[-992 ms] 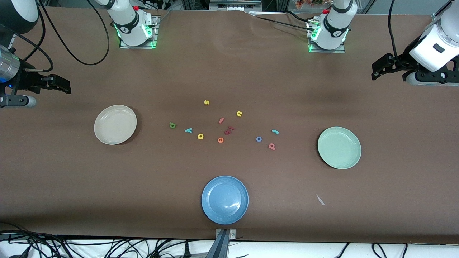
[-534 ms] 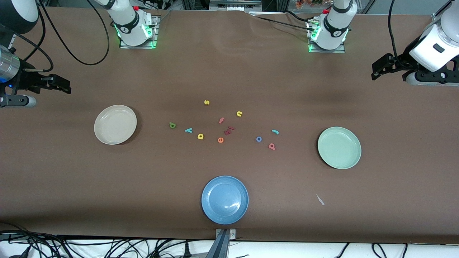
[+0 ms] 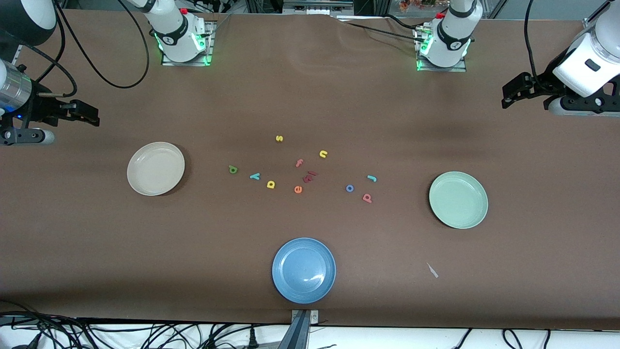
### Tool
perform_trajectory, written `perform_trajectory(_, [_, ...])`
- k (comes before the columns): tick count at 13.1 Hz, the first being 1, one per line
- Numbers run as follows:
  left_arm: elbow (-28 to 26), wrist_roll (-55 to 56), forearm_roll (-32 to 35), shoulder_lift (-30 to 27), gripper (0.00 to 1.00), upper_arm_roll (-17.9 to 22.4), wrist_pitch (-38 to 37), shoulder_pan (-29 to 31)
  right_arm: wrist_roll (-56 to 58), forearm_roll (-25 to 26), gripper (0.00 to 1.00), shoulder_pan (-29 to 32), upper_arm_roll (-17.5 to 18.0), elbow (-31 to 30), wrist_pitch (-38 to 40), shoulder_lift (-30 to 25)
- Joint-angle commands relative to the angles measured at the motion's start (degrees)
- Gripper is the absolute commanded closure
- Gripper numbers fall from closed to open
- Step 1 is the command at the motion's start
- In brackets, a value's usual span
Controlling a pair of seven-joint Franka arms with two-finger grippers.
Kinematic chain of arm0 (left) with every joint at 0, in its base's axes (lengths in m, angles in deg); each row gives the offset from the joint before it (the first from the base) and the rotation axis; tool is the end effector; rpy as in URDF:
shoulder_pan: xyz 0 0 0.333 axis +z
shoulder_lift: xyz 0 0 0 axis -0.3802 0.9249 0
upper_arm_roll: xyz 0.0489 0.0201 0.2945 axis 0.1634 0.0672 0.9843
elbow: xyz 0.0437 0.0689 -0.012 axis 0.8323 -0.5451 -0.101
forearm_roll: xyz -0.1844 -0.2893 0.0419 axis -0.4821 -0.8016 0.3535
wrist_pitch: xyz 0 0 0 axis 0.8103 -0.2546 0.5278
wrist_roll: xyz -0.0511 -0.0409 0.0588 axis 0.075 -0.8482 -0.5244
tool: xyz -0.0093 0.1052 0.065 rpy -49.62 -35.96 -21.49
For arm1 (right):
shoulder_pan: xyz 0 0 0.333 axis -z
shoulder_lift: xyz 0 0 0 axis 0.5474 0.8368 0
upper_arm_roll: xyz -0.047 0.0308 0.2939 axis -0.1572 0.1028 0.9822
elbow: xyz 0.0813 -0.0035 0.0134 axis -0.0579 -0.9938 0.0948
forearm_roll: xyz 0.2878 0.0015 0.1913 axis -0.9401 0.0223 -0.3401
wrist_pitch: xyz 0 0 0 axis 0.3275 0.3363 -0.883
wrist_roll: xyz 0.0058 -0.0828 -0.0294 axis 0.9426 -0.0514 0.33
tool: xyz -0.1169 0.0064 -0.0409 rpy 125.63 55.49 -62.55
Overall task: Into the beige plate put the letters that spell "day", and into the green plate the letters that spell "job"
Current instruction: 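Reach the left gripper to pink d while the right gripper reaches green p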
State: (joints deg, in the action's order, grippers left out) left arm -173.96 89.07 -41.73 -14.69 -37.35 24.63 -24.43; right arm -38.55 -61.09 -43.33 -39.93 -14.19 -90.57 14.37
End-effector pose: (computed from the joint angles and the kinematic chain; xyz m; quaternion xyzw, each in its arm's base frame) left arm 0.4729 -0.0414 0.5786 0.9992 -0.0017 -0.0401 0.0055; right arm 0.5130 0.0002 0.5320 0.9967 0.0190 -0.0724 0.0307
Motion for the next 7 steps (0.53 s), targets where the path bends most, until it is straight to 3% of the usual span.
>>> perform_trajectory(1, [1.9, -0.2, 0.4, 1.0, 0.0, 0.0, -1.4, -0.3, 0.0, 0.3, 0.0, -0.8, 0.2, 0.3, 0.7, 0.4])
perform_trajectory(5, [1.9, -0.1, -0.4, 4.1, 0.0, -0.1, -1.4, -1.4, 0.4, 0.0, 0.0, -2.6, 0.3, 0.3, 0.9, 2.0])
perform_trajectory(7, [2.1, 0.6, -0.3, 6.6, 0.0, -0.1, -1.0, -3.6, -0.4, -4.7, 0.0, -4.0, 0.2, -0.2, 1.4, 2.9])
